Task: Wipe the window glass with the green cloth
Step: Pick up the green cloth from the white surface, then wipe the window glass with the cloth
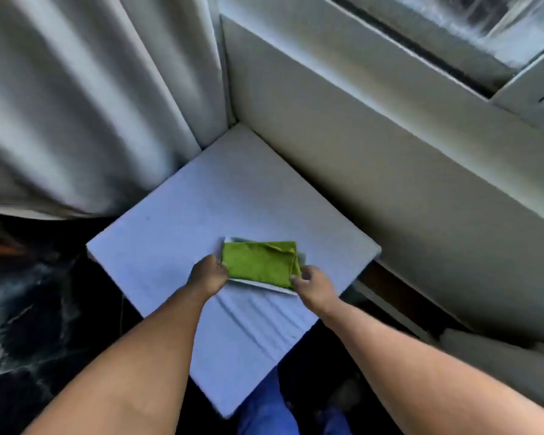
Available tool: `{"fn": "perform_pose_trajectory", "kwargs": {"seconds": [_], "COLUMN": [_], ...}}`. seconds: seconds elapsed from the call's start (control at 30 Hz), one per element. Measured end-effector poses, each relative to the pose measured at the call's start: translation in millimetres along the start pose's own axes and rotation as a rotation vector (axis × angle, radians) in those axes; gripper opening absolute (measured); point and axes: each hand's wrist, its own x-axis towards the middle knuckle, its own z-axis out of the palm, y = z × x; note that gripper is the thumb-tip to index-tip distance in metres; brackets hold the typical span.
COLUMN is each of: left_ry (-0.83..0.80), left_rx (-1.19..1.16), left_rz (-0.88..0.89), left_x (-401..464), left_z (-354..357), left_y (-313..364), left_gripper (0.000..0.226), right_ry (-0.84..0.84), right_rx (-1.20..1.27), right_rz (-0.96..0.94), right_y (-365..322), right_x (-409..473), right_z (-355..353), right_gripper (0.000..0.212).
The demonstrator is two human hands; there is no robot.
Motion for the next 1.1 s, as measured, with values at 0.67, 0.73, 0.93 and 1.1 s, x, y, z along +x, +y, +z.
{"fn": "perform_pose_trajectory", "kwargs": {"seconds": [0.67, 0.73, 0.93, 1.1], "left_ry": [-0.179, -0.497, -0.663, -0.643], "left_rx": [-0.454, -0.658, -1.067, -0.967], "left_rz": [-0.188, -0.302, 0.002, 0.484], "left_x": [44.5, 18.8, -79.3, -217.6], "left_z": [33.8, 20.2, -35.7, -100.1], "left_y": [17.3, 47.8, 199.9, 336.4], "left_gripper": [0.059, 0.07, 0.036, 0.019], "right_ry": [-0.407, -0.425, -0.221, 0.194], "right_rx": [0.463, 0.468, 0.383, 0.594], "right_rz": [0.067, -0.014, -0.202, -0.352], "right_y": [-11.2, -28.1, -38.2, 10.5], "right_x": [59.4, 30.4, -90.6, -215.5], "right_z": [-27.5, -75.1, -243.9, -361.0], "right_gripper": [0.016, 0.012, 0.014, 0.009]}}
